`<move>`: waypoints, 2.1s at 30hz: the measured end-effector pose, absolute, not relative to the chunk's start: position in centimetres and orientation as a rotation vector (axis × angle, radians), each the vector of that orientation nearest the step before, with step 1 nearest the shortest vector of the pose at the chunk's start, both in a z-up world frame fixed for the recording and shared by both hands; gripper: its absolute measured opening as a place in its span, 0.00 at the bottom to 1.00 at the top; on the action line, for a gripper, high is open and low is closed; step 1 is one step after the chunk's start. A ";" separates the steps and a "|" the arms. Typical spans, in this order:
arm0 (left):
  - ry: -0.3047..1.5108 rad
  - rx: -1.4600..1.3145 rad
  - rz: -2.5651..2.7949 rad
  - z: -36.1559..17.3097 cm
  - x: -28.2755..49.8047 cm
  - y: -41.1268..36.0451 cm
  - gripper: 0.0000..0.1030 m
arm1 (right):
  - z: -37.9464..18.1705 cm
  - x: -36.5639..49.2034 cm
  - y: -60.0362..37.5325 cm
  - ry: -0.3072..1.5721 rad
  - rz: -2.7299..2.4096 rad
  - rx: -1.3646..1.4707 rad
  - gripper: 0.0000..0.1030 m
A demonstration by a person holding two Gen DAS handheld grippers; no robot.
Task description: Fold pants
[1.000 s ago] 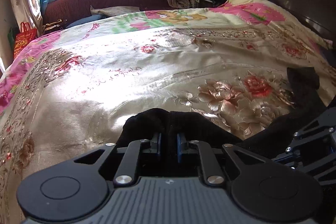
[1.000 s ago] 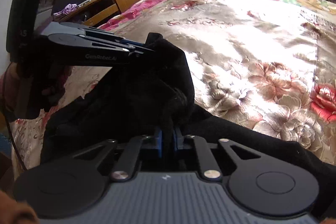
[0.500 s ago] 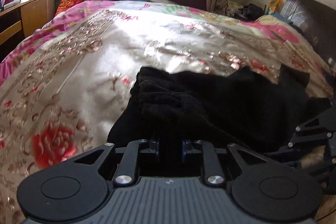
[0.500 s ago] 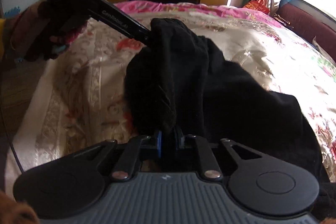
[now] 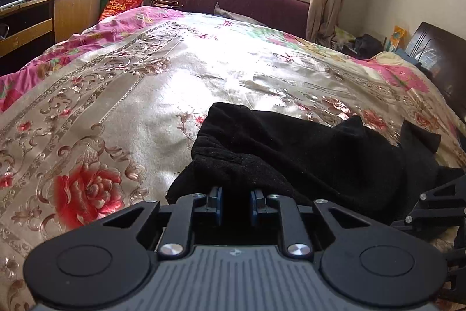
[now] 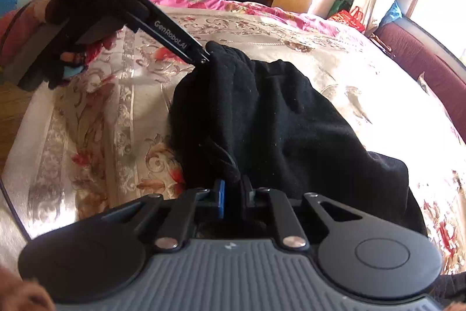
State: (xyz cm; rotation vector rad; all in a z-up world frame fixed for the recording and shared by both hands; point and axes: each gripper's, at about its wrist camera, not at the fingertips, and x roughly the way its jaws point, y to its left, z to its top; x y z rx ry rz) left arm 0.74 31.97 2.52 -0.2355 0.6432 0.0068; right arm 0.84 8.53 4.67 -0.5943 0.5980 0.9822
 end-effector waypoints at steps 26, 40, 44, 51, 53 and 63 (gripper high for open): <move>0.677 -0.033 0.026 2.8 0.1 24.4 0.41 | 5.5 2.1 0.6 0.621 0.783 -0.402 0.32; 0.721 0.115 -0.281 3.2 6.1 11.6 0.40 | 5.7 16.8 -21.2 0.768 0.149 -0.114 0.34; 0.747 0.147 -0.357 2.3 8.5 8.1 0.40 | 4.5 19.6 -24.1 0.776 0.057 -0.192 0.34; 0.778 0.141 -0.402 1.4 9.8 6.3 0.40 | 1.2 23.3 -24.4 0.807 0.036 -0.323 0.48; 0.782 0.138 -0.402 1.3 10.0 6.2 0.41 | 0.2 24.1 -24.4 0.797 -0.001 -0.368 0.46; 0.785 0.168 -0.441 2.5 10.5 5.5 0.38 | 9.4 22.2 -30.6 0.688 0.031 -0.072 0.03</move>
